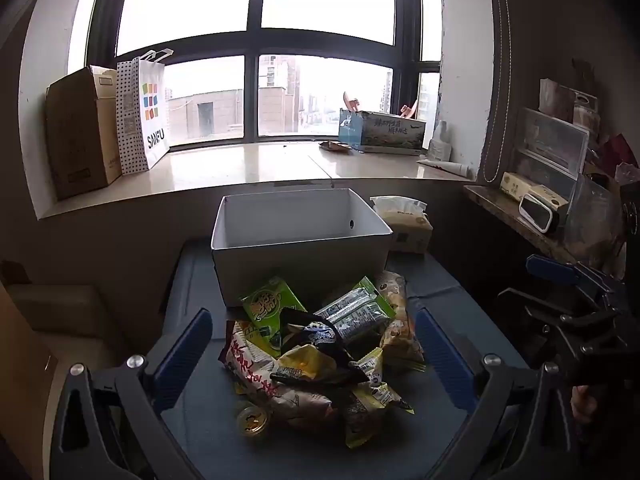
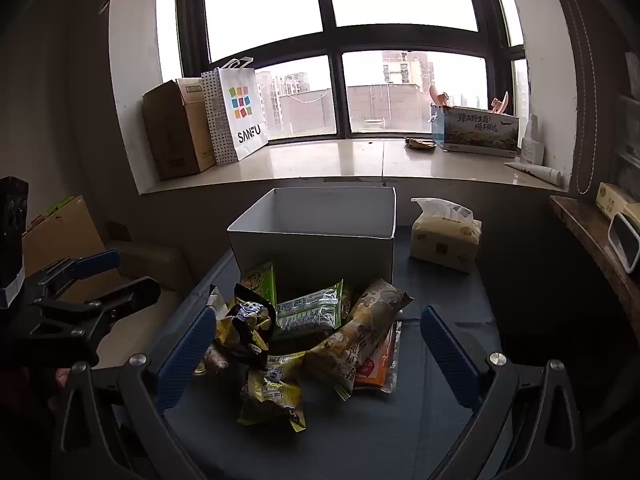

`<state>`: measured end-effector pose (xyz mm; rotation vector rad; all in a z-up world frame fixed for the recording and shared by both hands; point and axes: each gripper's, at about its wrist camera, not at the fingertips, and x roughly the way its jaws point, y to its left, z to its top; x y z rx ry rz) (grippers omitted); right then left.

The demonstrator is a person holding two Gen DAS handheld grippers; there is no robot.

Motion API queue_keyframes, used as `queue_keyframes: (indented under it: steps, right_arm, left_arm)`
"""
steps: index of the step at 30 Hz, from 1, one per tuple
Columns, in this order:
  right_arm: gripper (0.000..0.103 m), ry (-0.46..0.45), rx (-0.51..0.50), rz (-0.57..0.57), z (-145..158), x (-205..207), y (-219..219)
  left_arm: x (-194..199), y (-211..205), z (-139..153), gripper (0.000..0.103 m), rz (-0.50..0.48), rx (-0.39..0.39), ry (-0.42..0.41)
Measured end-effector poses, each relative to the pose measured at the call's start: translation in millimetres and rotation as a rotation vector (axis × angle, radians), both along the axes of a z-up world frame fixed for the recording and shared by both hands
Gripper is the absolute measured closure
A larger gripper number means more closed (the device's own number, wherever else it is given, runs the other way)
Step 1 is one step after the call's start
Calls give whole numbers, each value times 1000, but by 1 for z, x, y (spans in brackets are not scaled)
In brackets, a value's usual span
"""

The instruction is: Organize snacks

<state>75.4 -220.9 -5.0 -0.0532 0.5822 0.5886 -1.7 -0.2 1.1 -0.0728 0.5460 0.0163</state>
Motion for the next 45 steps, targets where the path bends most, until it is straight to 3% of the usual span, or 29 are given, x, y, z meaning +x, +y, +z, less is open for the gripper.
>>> queue_keyframes:
  steps: [45]
  right_arm:
    - [0,-5,10,-1,2,-1,-2]
  left_arm:
    - [-1,-2,-1,0,-15,6,11]
